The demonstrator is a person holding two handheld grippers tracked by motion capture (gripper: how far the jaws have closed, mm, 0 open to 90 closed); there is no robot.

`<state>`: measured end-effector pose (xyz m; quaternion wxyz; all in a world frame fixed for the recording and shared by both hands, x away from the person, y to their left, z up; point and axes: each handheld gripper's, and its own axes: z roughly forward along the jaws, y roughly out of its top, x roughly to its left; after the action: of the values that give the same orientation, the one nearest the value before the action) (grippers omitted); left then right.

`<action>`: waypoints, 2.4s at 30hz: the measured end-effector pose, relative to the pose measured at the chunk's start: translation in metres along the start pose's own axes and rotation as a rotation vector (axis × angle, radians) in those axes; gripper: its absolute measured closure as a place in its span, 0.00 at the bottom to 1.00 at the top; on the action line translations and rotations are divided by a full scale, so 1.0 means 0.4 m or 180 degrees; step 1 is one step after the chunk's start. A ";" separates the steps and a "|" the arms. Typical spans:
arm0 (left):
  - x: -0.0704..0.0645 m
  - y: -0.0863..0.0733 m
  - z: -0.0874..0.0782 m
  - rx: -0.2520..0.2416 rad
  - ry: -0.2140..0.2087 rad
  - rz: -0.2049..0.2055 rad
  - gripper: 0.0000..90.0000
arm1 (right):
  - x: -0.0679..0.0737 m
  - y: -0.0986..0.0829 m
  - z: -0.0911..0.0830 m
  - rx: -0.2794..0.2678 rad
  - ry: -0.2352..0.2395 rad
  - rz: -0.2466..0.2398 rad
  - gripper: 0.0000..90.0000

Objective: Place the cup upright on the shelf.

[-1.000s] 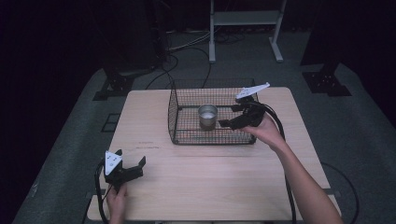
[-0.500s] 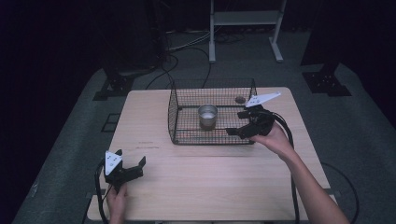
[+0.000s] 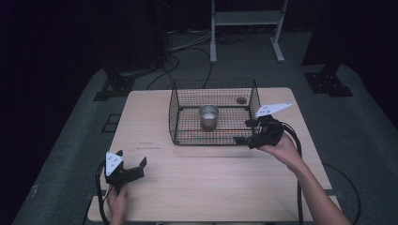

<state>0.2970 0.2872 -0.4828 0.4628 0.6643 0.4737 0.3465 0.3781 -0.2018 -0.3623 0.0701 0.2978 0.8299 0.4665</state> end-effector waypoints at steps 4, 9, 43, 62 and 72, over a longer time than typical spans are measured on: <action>0.000 0.000 -0.001 0.0009 0.0000 0.0009 0.00 | -0.002 -0.015 -0.004 0.0012 0.0003 0.0013 0.11; 0.000 0.000 0.000 0.0010 0.0001 0.0014 0.00 | -0.002 -0.040 -0.019 0.0010 -0.0027 0.0044 0.11; -0.002 0.000 -0.001 0.0018 0.0005 0.0016 0.00 | 0.003 -0.183 -0.067 0.0067 -0.0163 0.0205 0.11; -0.003 0.000 -0.001 0.0020 0.0012 0.0021 0.00 | 0.015 -0.256 -0.075 0.0085 -0.0313 0.0212 0.14; -0.002 0.000 0.000 0.0019 0.0021 0.0012 0.00 | 0.090 -0.337 -0.071 -0.0104 -0.0616 0.0095 0.15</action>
<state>0.2967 0.2863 -0.4827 0.4586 0.6654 0.4750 0.3482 0.2797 -0.2546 -0.4506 0.1479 0.3526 0.8070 0.4500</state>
